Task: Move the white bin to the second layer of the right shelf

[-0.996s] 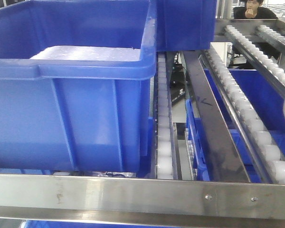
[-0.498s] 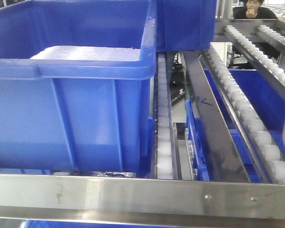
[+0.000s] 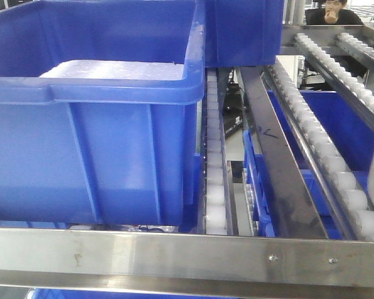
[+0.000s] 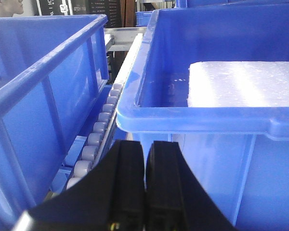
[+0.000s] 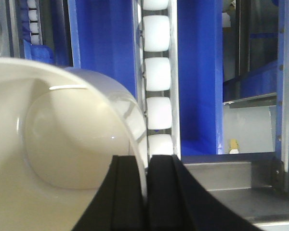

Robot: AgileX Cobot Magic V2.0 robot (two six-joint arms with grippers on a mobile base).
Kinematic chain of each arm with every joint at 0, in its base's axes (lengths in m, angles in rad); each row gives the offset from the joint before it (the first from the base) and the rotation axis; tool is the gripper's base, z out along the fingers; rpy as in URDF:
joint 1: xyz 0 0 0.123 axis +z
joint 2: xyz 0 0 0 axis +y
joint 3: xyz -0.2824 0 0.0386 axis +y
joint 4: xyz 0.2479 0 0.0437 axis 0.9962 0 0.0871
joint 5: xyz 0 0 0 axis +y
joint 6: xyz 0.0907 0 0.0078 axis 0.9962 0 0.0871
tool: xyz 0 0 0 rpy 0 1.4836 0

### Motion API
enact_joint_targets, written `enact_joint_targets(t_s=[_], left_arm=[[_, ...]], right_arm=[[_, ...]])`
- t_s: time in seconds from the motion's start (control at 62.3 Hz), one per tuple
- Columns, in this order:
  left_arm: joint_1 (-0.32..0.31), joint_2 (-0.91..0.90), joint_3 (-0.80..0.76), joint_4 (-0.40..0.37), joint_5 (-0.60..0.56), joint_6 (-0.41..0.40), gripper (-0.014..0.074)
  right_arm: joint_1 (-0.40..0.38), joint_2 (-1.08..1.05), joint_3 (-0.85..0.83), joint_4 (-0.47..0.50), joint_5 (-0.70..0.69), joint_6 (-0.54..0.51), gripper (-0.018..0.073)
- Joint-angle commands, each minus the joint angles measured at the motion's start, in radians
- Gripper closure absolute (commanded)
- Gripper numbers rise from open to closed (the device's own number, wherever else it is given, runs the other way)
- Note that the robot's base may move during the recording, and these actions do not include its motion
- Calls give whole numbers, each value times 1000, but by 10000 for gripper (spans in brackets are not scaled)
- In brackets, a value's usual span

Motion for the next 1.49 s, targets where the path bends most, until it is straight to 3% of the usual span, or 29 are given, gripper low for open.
enact_joint_targets(t_s=[0.0, 0.128, 0.225, 0.45, 0.98, 1.06, 1.205, 1.397, 1.478], left_arm=[[-4, -13, 37, -6, -84, -3, 512], [-4, -13, 37, -6, -84, -3, 512], [-4, -13, 37, -6, -84, -3, 512], [-4, -13, 37, -6, -84, -3, 512], [-4, -13, 37, -6, -84, -3, 512], [-4, -13, 37, -6, -84, -3, 512], [-4, -13, 37, -6, -84, -3, 512], [-4, -13, 37, -6, -84, -3, 512], [-4, -13, 37, -6, -84, -3, 512]], right_arm=[[-8, -24, -33, 16, -51, -9, 460], [-8, -24, -33, 18, -51, -9, 317], [-8, -24, -33, 18, -51, -9, 263], [-8, -57, -35, 21, -57, -9, 212], [5, -285, -35, 23, 2, -9, 218], [24, -321, -35, 38, 38, -9, 249], [71, -385, -26, 65, 46, -9, 391], [124, -498, 73, 98, -72, -9, 542], [127, -551, 146, 102, -139, -9, 540]])
